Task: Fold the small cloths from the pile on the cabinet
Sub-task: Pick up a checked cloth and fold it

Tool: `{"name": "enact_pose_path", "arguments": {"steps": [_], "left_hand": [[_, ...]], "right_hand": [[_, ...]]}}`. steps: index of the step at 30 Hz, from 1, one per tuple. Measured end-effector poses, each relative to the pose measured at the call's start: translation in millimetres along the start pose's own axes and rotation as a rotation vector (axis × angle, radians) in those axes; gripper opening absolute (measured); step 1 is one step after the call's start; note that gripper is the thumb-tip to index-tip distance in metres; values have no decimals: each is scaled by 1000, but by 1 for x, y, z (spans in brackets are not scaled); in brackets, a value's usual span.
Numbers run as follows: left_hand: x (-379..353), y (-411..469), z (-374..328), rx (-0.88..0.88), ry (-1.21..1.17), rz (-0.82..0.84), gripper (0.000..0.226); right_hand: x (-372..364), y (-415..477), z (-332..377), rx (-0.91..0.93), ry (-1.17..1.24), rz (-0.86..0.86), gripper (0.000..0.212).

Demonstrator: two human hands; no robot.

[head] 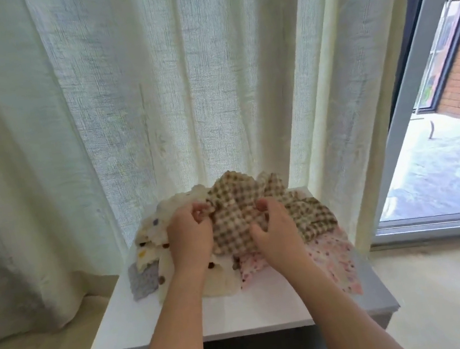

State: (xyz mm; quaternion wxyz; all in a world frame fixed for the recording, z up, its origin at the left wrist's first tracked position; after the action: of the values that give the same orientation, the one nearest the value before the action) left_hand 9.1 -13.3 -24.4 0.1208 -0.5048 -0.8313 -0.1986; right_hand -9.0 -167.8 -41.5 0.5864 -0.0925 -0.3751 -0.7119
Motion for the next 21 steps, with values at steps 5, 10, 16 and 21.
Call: {"name": "enact_pose_path", "arguments": {"steps": [5,10,16,21], "left_hand": [[14,5,-18,-47,-158,-55,31],[13,0,-34,-86,-311,-29,47],[16,-1,-34,-126,-261,-71,42],[22,1,-37,-211,-80,-183,23]], "right_hand": [[5,13,0,-11,144,-59,74],[17,21,2,49,90,0,34],[27,27,-1,58,50,-88,15],[49,29,5,144,-460,-191,7]]}}
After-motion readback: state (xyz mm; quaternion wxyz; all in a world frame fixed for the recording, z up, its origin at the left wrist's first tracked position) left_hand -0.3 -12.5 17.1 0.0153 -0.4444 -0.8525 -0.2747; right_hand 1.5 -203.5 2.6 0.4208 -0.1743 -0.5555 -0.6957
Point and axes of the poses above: each hand's wrist, its own y-axis towards the middle knuckle, its own x-axis out of the back of the hand, z = x × y, the point moved 2 cm from there along y, towards the middle knuckle, and after that the axes turned 9 degrees about x, right-handed, at the moved point
